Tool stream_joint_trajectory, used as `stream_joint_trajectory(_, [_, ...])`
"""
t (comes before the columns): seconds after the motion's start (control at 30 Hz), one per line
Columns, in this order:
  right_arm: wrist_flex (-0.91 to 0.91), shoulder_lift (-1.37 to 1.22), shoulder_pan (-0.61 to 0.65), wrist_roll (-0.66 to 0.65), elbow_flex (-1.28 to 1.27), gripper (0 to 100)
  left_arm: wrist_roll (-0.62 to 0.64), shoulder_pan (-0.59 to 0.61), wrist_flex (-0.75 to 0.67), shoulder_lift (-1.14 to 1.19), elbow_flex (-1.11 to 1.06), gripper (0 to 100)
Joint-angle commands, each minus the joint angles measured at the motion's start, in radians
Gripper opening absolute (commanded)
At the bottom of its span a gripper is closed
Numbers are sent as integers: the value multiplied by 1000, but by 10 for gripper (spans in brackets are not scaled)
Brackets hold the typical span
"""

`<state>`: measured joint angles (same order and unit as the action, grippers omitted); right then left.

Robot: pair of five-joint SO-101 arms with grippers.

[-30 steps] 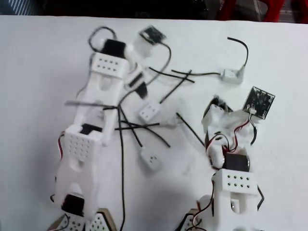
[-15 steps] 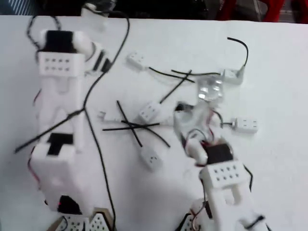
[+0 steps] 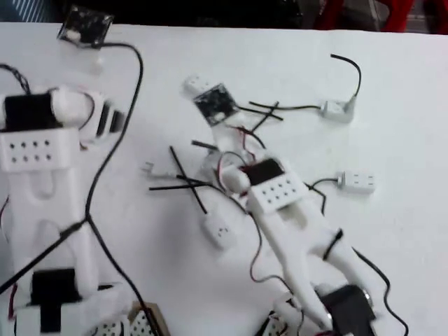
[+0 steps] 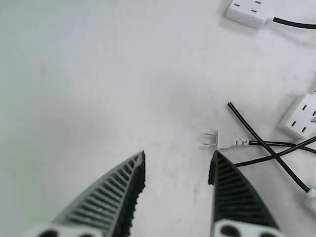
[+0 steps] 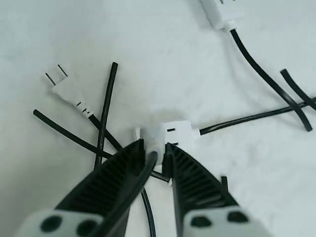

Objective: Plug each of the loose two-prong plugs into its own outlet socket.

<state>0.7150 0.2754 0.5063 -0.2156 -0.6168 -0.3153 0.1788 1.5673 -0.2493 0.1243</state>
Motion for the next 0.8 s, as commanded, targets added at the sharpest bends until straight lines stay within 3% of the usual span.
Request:
stream_joint_trajectory(0.0, [2, -45, 18, -61, 87, 18, 17, 12, -130, -142, -203, 217])
stream_joint_trajectory(0.1, [7, -101, 16, -117, 120, 18, 20, 13, -232, -213, -377, 217])
stream_joint_trajectory(0.33, [8, -191, 12, -152, 166, 18, 153, 59, -433, -282, -651, 217])
stream_joint_trajectory(0.77, [58, -225, 10, -144, 161, 18, 213, 54, -520, -282, -772, 216])
